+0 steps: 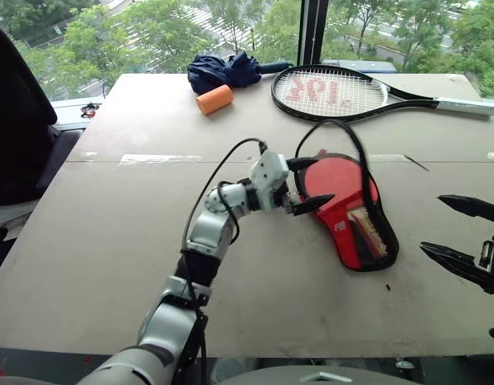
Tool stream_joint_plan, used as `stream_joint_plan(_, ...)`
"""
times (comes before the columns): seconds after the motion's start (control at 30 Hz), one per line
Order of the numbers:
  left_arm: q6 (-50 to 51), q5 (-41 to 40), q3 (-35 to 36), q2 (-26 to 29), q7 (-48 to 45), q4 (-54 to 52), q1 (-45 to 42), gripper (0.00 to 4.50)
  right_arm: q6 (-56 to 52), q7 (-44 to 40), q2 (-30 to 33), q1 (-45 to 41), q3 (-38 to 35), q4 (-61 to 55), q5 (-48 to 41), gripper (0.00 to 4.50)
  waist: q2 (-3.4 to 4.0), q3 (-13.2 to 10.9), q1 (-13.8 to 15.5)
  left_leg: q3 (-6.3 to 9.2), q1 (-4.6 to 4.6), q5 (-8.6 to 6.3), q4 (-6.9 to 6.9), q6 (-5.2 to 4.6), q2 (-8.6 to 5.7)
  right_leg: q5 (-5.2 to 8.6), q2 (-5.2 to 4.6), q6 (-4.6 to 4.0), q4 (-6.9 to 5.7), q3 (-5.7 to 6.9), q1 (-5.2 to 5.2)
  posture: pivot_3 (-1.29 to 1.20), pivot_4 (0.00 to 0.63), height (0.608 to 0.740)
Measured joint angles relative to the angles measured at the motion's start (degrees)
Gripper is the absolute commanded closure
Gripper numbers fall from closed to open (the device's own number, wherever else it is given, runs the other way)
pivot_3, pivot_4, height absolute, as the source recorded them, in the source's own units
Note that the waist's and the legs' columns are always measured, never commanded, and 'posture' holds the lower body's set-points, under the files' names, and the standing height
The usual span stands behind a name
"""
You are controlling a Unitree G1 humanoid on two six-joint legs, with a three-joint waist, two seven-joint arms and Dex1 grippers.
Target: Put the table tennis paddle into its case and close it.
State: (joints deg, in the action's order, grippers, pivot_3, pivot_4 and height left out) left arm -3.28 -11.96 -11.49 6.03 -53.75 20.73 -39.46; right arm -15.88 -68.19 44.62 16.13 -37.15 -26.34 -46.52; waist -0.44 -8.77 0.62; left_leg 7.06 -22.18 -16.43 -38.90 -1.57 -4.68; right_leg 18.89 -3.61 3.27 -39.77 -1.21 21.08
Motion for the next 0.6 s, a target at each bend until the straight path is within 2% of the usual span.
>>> stream_joint_plan(0.17,-1.6,5.3,-0.7,-1.2,5.7,9.2,-0.8,0.00,-0.6,2.5,-0.1,1.2,0.0,-1.6,-0.2,0.04,-0.08,-0.1,-1.1,-0.10,0.04,0.00,0.13,-0.01,0.03,0.01,0.02,0.01,-0.07,-0.19,0.12,0.00,0.150,0.740)
stream_joint_plan(0.3,-0.5,3.7,0.2,-0.4,3.7,8.0,-0.8,0.00,-1.1,4.4,-0.2,1.9,0.0,-3.5,-0.7,0.04,-0.13,-0.1,-0.7,-0.07,0.02,0.00,0.09,-0.01,0.02,0.00,-0.01,0.01,-0.06,-0.19,0.12,0.00,0.150,0.740)
stream_joint_plan(0.53,10.3,-8.7,5.2,8.9,-5.1,-11.6,3.3,0.00,-1.5,7.2,-1.1,0.5,1.4,-4.1,-0.5,0.04,-0.11,-0.1,-1.2,-0.03,0.04,0.02,0.12,0.03,0.06,0.00,0.00,0.00,-0.06,-0.21,0.15,0.00,0.150,0.740)
stream_joint_plan(0.6,17.1,-13.8,6.5,15.7,-8.3,-20.2,5.7,0.00,-1.7,8.3,-1.1,-2.0,4.2,-3.6,0.4,0.04,-0.09,-0.1,-1.6,-0.05,0.09,0.02,0.15,0.04,0.10,0.01,0.03,0.00,-0.08,-0.26,0.14,0.00,0.150,0.740)
